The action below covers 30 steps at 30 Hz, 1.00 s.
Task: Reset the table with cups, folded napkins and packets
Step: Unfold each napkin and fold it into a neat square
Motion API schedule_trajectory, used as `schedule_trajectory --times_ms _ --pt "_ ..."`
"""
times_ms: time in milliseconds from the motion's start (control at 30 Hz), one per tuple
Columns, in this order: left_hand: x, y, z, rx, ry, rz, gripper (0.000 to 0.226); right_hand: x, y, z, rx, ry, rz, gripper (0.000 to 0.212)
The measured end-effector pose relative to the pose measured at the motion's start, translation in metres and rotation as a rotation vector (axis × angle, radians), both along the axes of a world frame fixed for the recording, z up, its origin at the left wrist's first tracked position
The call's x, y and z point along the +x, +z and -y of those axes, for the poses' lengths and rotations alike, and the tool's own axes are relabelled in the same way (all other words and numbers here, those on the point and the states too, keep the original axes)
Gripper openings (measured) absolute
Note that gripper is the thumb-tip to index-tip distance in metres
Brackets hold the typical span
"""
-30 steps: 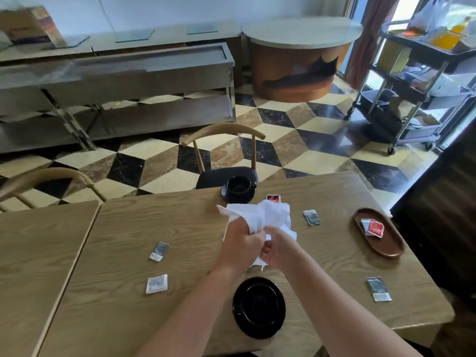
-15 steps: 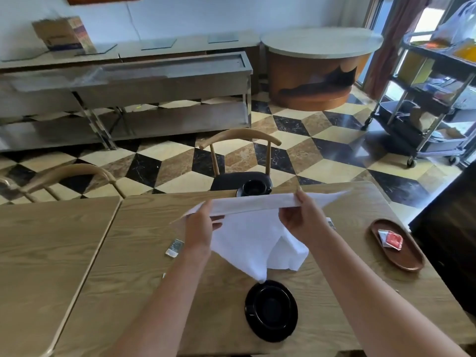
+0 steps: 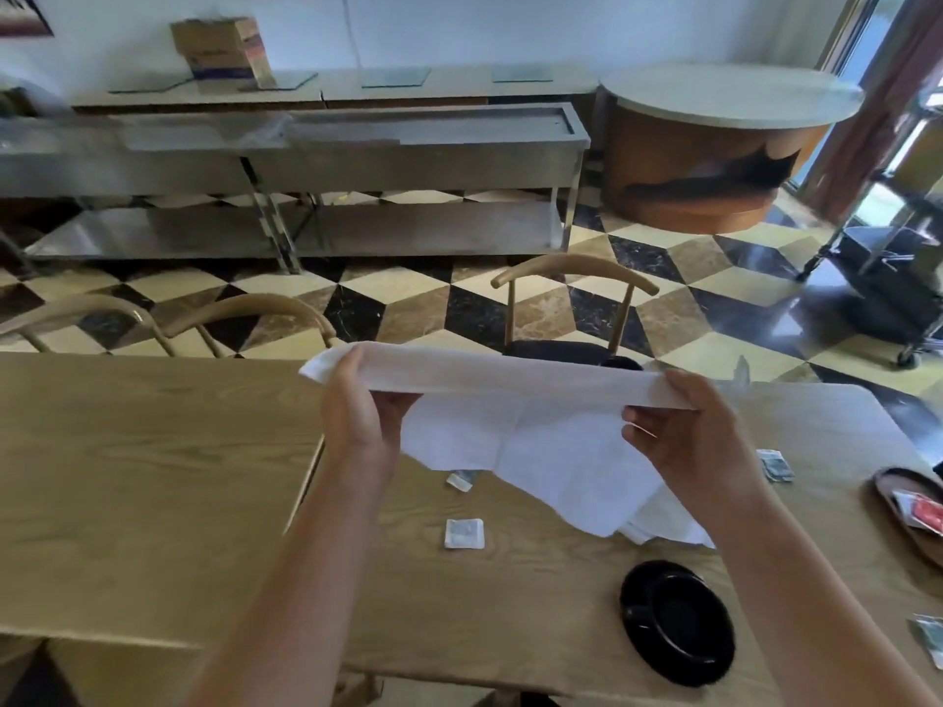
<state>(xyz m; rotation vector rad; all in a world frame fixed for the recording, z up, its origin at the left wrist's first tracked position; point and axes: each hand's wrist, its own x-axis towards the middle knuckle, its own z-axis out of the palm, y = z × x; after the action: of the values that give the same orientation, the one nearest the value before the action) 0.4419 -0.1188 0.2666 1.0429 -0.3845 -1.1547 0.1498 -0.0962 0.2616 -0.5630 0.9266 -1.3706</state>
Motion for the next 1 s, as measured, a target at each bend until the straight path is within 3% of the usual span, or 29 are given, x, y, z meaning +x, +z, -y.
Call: schedule_trajectory --times_ms 167,467,567,700,867,1000 --pt "0.075 -0.008 0.015 0.104 -0.108 0.095 0.017 0.045 -0.018 0.002 0.113 -0.168 -0.037 0.03" --pt "0.131 -0.029 0.102 0.298 -0.261 0.162 0.024 0.106 -0.039 0.103 0.336 -0.294 -0.29 0.039" --pt "0.137 -0.029 0.137 0.284 -0.261 0.089 0.035 0.114 -0.034 0.144 0.335 -0.313 -0.298 0.036" --pt "0.146 -0.022 0.164 0.126 -0.221 -0.152 0.042 0.114 -0.016 0.179 0.261 -0.305 -0.265 0.008" --pt "0.159 -0.018 0.167 -0.038 -0.206 -0.267 0.037 0.119 -0.011 0.185 0.168 -0.253 -0.192 0.009" --pt "0.167 -0.044 0.148 0.09 -0.191 -0.247 0.026 0.13 -0.036 0.159 0.225 -0.228 -0.158 0.008"
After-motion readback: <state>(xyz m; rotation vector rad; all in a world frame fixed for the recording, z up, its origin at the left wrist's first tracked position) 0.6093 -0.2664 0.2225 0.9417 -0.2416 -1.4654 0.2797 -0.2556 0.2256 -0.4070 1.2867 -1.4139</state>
